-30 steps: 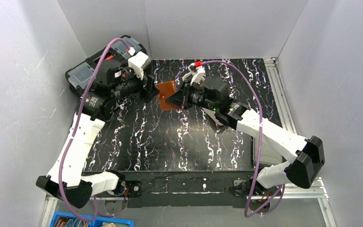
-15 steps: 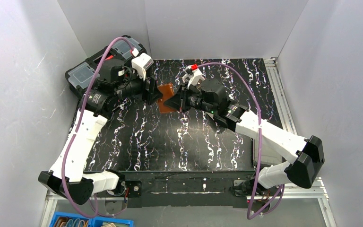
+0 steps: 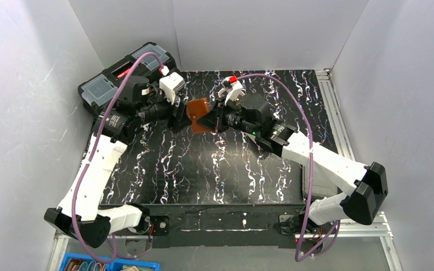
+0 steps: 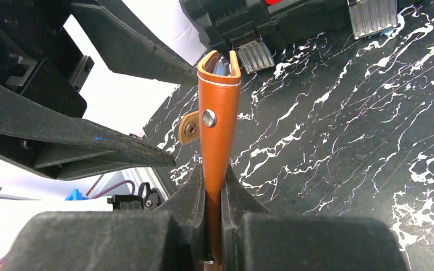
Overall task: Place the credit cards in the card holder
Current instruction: Open the card holder.
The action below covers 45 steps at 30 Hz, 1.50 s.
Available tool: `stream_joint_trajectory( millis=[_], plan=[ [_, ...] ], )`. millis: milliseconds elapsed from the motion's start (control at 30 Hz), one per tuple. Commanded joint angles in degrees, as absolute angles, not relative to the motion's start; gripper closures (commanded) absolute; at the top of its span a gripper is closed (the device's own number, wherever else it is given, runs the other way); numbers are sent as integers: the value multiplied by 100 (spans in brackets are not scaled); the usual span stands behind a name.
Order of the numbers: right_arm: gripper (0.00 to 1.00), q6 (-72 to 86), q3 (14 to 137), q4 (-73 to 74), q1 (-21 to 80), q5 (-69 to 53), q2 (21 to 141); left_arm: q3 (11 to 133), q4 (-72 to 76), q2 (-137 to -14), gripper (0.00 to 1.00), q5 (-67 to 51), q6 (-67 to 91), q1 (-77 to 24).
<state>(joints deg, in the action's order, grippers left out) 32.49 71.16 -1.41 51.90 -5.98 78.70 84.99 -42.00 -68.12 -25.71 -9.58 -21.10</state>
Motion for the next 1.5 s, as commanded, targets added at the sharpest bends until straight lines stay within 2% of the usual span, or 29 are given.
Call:
stream_joint_trajectory(
  millis=[0, 133, 300, 767, 1200, 1367, 1467],
  plan=[
    [99, 3131, 7479, -396, 5221, -591, 7648, 8408, -4357, -6682, 37, -2670, -1087, -2097],
    [99, 3125, 7462, -396, 5221, -630, 7625, 8439, -4290, -6727, 41, -2396, -1092, -2080],
    [99, 3061, 7453, -378, 5229, -615, 7586, 8470, -4174, -6735, 51, -1938, -1052, -2057],
    [99, 3039, 7489, -419, 5234, -667, 7573, 8464, -4157, -6890, 53, -2105, -765, -2037],
    [99, 3049, 7165, -903, 5229, -985, 7400, 8475, -4188, -6998, 57, -1659, -892, -2030],
    [99, 3101, 7137, -949, 5229, -1092, 7417, 8521, -4189, -6959, 55, -1943, -895, -2028],
    [99, 3117, 7119, -949, 5229, -1118, 7426, 8643, -4246, -6957, 50, -2400, -941, -2009]
  ],
)
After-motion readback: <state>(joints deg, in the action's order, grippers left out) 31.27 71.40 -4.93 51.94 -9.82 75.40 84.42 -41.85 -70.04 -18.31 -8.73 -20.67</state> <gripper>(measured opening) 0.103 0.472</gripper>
